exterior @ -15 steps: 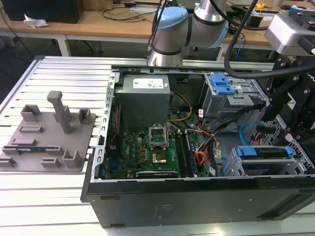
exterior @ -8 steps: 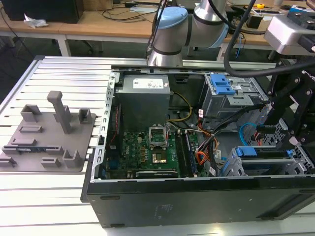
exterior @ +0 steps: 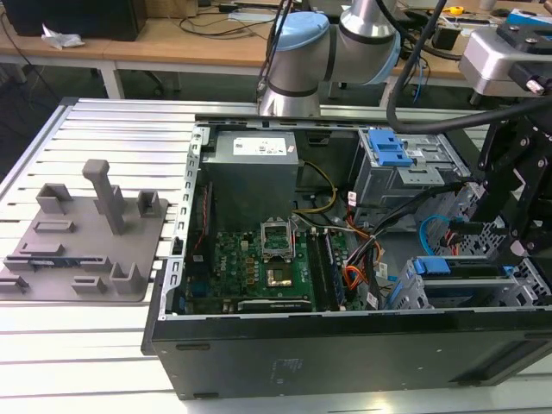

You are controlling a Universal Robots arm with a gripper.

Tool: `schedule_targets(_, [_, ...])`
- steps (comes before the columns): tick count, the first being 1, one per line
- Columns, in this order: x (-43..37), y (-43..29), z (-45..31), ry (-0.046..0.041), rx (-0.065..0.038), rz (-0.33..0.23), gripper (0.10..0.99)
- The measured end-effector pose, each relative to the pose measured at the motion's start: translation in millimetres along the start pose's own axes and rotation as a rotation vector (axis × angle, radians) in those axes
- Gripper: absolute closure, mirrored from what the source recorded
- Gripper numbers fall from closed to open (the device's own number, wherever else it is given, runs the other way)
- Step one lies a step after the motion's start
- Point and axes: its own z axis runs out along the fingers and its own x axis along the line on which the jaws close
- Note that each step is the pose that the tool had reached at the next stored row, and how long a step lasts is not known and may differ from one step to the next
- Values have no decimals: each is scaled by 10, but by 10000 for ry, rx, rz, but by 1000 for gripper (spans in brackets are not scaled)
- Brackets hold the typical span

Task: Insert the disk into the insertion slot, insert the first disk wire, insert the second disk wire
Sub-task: 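Insert the first disk wire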

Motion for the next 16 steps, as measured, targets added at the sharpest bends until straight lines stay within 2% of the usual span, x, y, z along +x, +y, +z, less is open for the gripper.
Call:
schedule_targets(2, [-59,6,-4,312,107,-13,525])
schedule_targets(3, [-97,9,-4,515,133,-25,525])
schedule_targets(4, [-149,13,-6,797,162,-40,525])
schedule_targets(5, [-185,15,-7,986,182,-50,525])
schedule_targets(7, [-333,14,-11,1506,236,-75,525])
schedule_targets(8, [-389,13,-12,1729,259,-86,525])
schedule_targets(10, [-460,7,-9,2068,291,-105,525])
schedule_targets(11, [-499,-10,-2,2276,292,-118,525])
schedule_targets(13, [-542,-46,9,2479,287,-131,525])
schedule_targets(14, [-572,-79,17,2614,288,-141,525])
schedule_targets(15, [-631,-130,32,2807,289,-154,525])
schedule_targets(16, [-719,-154,48,2916,298,-159,525])
